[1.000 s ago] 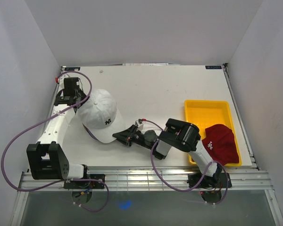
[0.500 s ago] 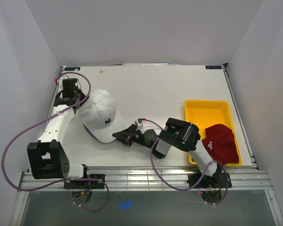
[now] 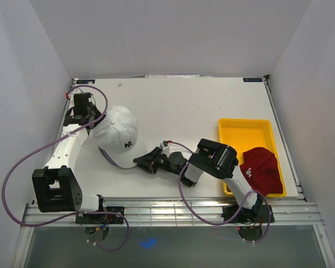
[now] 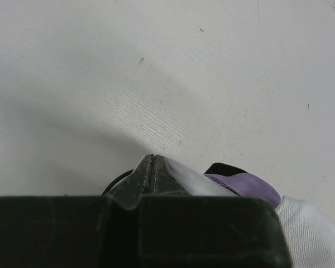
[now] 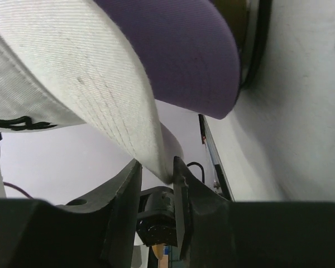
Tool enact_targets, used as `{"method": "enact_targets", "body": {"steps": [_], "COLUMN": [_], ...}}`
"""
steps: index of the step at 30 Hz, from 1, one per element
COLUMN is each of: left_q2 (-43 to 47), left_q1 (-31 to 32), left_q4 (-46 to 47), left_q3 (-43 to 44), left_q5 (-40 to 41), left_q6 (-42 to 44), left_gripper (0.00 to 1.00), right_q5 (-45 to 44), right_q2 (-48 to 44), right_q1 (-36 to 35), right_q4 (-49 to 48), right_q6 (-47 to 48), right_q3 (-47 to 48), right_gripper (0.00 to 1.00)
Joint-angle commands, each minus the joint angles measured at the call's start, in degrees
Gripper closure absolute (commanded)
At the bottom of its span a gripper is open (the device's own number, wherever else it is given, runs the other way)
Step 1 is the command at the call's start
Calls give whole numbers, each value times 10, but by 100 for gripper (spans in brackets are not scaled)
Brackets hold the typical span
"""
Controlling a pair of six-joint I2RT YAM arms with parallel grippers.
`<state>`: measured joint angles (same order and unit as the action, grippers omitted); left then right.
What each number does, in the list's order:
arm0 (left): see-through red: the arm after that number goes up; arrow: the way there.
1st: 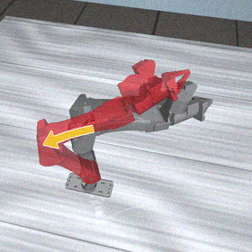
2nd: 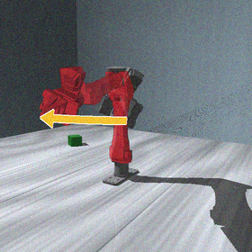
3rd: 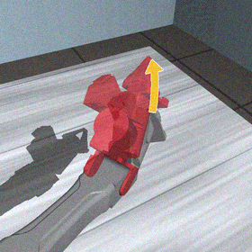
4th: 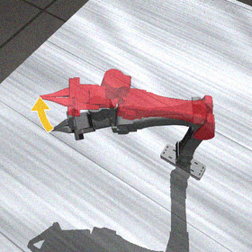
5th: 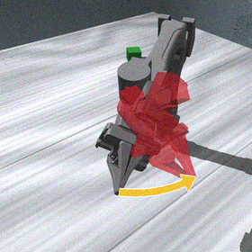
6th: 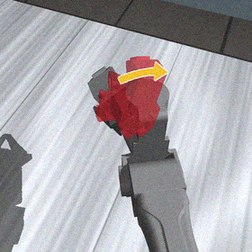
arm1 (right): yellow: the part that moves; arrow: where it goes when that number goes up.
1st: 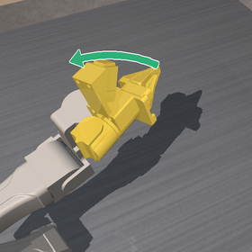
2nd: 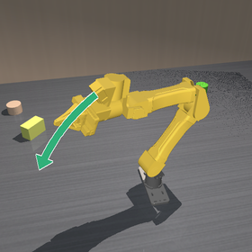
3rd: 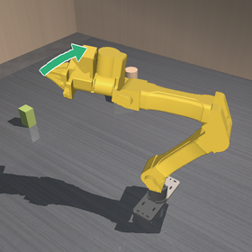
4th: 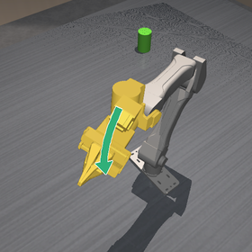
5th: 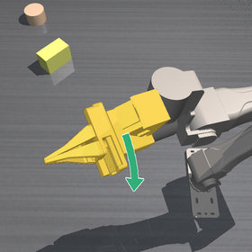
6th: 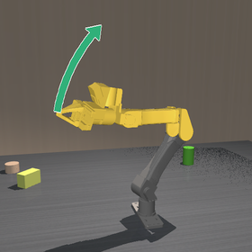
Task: Stack the hats
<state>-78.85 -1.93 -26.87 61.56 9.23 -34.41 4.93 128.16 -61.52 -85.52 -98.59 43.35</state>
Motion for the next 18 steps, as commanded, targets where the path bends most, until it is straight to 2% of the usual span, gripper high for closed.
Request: {"method": "enact_targets", "body": {"steps": [1, 4, 9, 18], "left_q2": [-39, -39, -37, -7], "left_q1": [-8, -8, -9, -11], "left_q4": [-90, -89, -91, -116], "left_q3": [-37, -37, -34, 7], "left_q5": [30, 31, 31, 29], "left_q6": [37, 41, 44, 48], "left_gripper": [100, 100, 100, 80], "right_q5": [22, 23, 25, 17], "right_q2": [25, 18, 5, -55], "right_q1": [-1, 1, 6, 10], "right_q4": [235, 245, 264, 335], "right_q6": [18, 25, 44, 98], "right_q3": [-31, -30, -28, -16], "right_gripper": [67, 61, 61, 60]}}
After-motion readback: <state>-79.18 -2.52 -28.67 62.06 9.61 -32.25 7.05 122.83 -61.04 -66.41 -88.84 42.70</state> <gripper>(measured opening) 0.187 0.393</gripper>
